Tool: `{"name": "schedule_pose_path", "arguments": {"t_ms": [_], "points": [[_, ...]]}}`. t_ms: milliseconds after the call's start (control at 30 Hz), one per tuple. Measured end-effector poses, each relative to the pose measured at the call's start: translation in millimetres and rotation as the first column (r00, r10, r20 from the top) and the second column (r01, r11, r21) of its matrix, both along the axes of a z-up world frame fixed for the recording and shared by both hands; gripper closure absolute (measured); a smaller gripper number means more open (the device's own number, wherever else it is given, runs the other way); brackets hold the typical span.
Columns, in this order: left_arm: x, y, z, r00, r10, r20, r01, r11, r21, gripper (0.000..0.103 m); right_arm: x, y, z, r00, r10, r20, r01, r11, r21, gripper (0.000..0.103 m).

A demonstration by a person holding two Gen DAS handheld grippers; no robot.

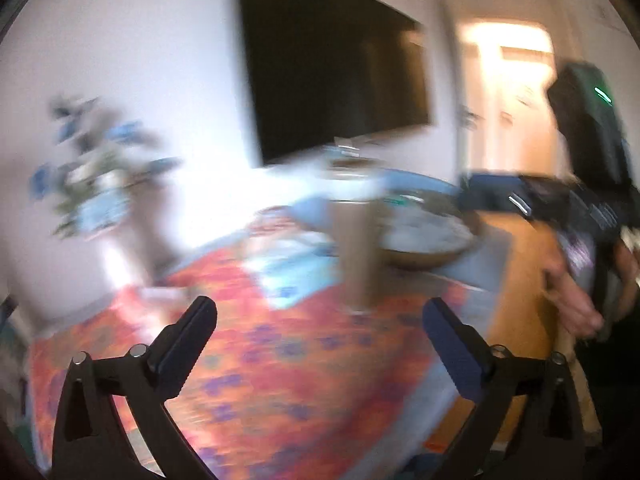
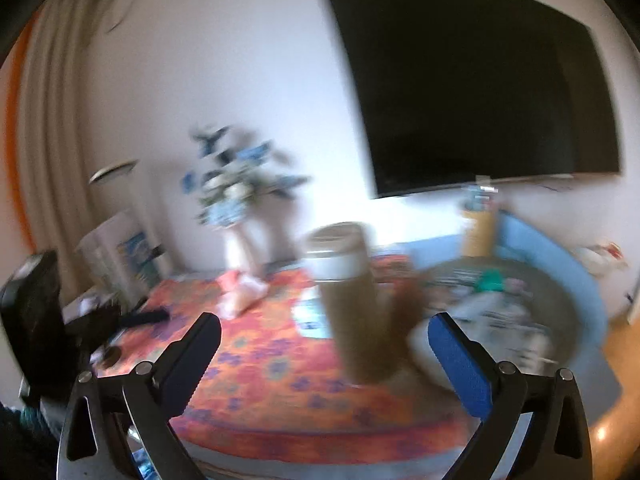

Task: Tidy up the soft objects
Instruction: 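Swing both tools back over the bed toward the pink and white pouches, then grasp the pink pouch with the left tool while the right tool grasps the white bag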

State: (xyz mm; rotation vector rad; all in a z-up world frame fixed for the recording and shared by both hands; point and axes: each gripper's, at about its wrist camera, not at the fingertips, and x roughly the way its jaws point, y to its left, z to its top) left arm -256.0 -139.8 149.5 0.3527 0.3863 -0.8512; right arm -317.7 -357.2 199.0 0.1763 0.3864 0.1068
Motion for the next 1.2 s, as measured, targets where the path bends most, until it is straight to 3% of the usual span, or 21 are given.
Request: {"name": "schedule_pose_path", "arguments": {"t_ms": [100,167,233,367,533,567,700,833,1000,1200], "points": [[35.0,47.8,4.2,0.989,0.147,-0.025,-0.148,0.988,-0.053,0.0,27.3,54.2,-3.3,0.995,0.098,-0.036,-0.1,0.993,-0.059,0.0],[63.5,75.7,3.4,0.966,0.248,-0.068,-0.253,0.965,-0.076,0.0,48.7,91.1,-13.2,0.986,0.146,-0.077,-0.153,0.984,-0.095,0.0],[91.2,103.4,-1.3,0.93,0.351,-0.107,-0.361,0.928,-0.096,0.0,71.2,118.8,-25.7,0.977,0.159,-0.14,-0.177,0.976,-0.126,0.0],[151.2,128.8,-31.1,0.849,0.51,-0.141,-0.517,0.856,-0.012,0.0,126.4,160.9,-56.1,0.948,0.127,-0.292,-0.193,0.959,-0.207,0.0],[200.5,145.5,-76.4,0.764,0.61,-0.209,-0.615,0.787,0.049,0.0,191.0,185.3,-76.1,0.908,0.114,-0.404,-0.216,0.952,-0.215,0.0],[206.8,151.0,-87.2,0.739,0.636,-0.223,-0.642,0.765,0.056,0.0,201.6,188.8,-80.1,0.904,0.108,-0.414,-0.211,0.955,-0.211,0.0],[217.8,169.8,-113.1,0.674,0.664,-0.323,-0.679,0.73,0.083,0.0,242.6,194.0,-106.5,0.896,0.05,-0.441,-0.15,0.969,-0.195,0.0],[216.9,183.3,-113.0,0.655,0.66,-0.368,-0.697,0.716,0.043,0.0,260.2,192.8,-134.3,0.887,-0.008,-0.461,-0.083,0.981,-0.178,0.0],[221.9,179.8,-117.4,0.656,0.653,-0.379,-0.684,0.726,0.066,0.0,265.8,190.3,-152.4,0.861,-0.066,-0.504,-0.046,0.977,-0.207,0.0],[224.1,173.7,-118.6,0.664,0.652,-0.366,-0.671,0.736,0.093,0.0,272.5,191.7,-160.4,0.834,-0.042,-0.55,-0.076,0.979,-0.19,0.0]]}}
